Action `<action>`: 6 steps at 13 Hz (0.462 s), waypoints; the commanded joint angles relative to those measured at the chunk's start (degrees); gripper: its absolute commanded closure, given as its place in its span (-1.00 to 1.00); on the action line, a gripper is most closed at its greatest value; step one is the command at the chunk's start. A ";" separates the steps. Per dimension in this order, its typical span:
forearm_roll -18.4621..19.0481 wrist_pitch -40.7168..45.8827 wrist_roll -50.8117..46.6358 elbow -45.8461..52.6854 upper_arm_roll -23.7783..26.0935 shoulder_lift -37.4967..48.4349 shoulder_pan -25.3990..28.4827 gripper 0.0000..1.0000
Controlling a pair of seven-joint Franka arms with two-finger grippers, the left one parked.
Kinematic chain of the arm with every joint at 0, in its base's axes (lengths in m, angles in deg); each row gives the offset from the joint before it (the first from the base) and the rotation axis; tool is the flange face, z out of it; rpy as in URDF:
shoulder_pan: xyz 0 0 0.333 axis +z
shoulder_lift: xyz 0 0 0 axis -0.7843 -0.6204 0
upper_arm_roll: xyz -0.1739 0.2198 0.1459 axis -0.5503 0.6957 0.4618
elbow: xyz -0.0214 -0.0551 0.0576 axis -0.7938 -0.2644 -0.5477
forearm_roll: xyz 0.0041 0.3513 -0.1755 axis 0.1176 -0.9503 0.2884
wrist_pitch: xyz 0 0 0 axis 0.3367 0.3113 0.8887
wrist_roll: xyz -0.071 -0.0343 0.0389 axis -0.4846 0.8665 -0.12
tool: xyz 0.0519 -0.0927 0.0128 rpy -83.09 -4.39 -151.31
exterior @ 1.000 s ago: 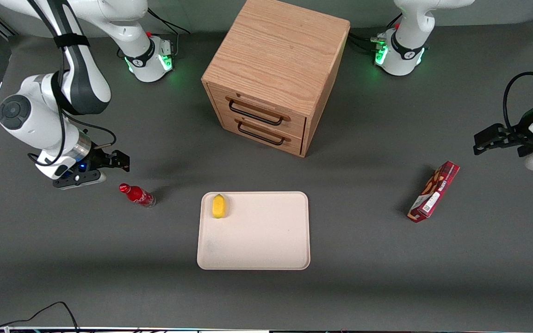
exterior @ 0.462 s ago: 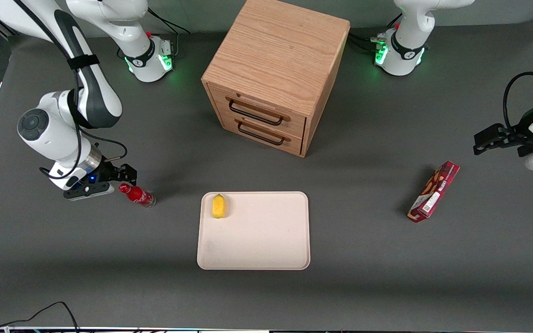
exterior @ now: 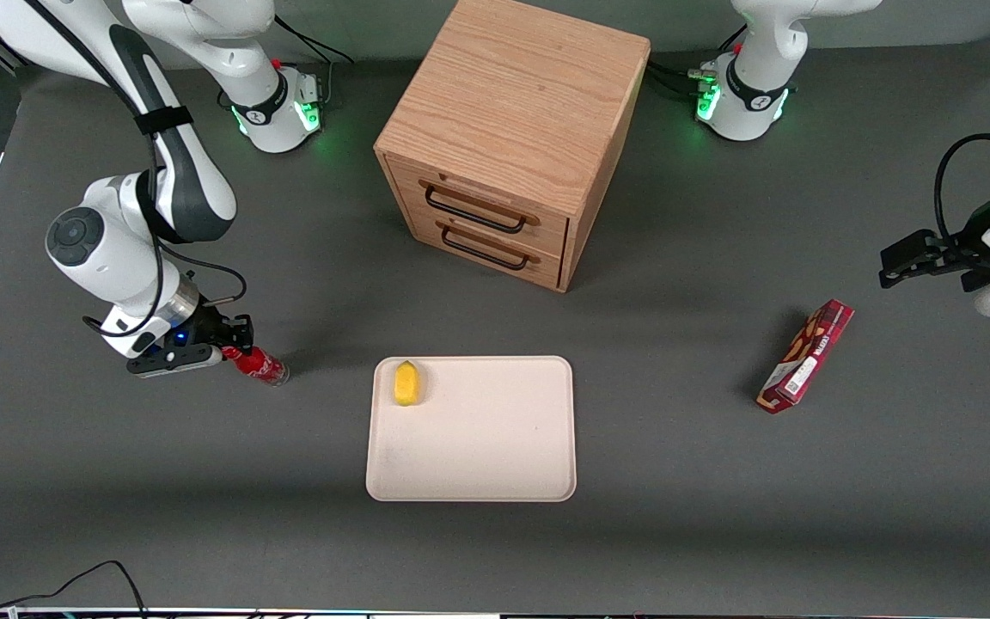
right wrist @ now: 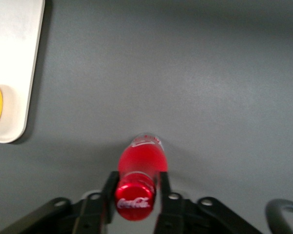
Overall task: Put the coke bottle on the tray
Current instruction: 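Close the right gripper around the bottle's neck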
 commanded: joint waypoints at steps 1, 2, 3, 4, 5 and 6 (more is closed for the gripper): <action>2.37 0.65 -3.77 1.29 0.30 0.00 0.39 1.00; 2.37 1.87 -3.86 2.51 0.30 0.17 0.47 1.00; 2.37 6.76 -3.86 5.75 0.30 0.17 0.47 1.00; 2.46 13.25 -3.86 10.39 0.30 0.00 0.47 1.00; 2.37 19.40 -3.69 15.13 0.30 0.00 0.47 1.00; 2.37 25.99 -3.60 20.32 0.30 -0.26 0.47 1.00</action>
